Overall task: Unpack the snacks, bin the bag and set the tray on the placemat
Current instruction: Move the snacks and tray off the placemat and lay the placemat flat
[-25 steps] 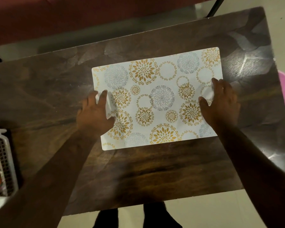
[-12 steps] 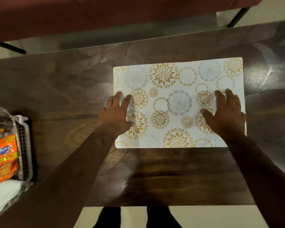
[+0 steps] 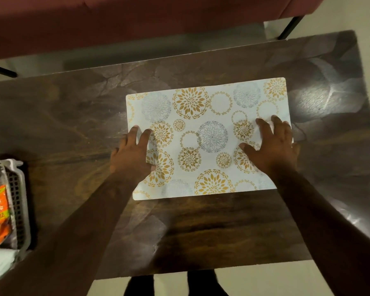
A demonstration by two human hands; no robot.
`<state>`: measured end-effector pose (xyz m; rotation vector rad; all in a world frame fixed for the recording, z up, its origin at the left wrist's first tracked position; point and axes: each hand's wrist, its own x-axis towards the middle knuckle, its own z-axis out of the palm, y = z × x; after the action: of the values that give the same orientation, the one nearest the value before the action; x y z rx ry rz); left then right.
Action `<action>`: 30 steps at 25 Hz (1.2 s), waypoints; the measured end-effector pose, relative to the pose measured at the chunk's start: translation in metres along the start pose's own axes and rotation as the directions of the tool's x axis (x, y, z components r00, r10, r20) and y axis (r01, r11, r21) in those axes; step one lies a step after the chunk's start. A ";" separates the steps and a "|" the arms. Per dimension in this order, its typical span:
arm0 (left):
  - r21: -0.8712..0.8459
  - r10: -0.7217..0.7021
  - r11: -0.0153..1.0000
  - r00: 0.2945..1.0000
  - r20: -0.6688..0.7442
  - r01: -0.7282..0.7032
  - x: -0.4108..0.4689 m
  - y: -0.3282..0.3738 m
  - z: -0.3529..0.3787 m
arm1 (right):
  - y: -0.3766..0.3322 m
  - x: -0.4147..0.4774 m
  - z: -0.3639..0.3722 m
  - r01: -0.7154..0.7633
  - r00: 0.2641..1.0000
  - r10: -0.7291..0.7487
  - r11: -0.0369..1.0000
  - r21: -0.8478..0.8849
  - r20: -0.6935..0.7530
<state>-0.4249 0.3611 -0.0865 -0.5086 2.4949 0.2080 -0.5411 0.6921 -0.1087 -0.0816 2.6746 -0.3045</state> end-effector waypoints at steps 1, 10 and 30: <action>-0.005 -0.003 1.000 1.000 0.005 0.003 0.000 -0.004 0.000 | 0.000 -0.001 0.002 0.005 1.000 -0.005 1.000 -0.002 0.003; -0.008 0.004 1.000 0.999 0.031 -0.003 0.003 -0.007 0.006 | -0.004 -0.001 0.000 -0.003 1.000 0.004 1.000 -0.024 0.029; -0.097 0.032 0.995 0.999 -0.035 -0.036 -0.021 -0.032 -0.010 | -0.050 -0.031 -0.010 0.089 0.996 -0.089 0.996 -0.019 0.000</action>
<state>-0.4012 0.3360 -0.0679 -0.5133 2.5362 0.3386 -0.5176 0.6485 -0.0753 -0.2068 2.6798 -0.3070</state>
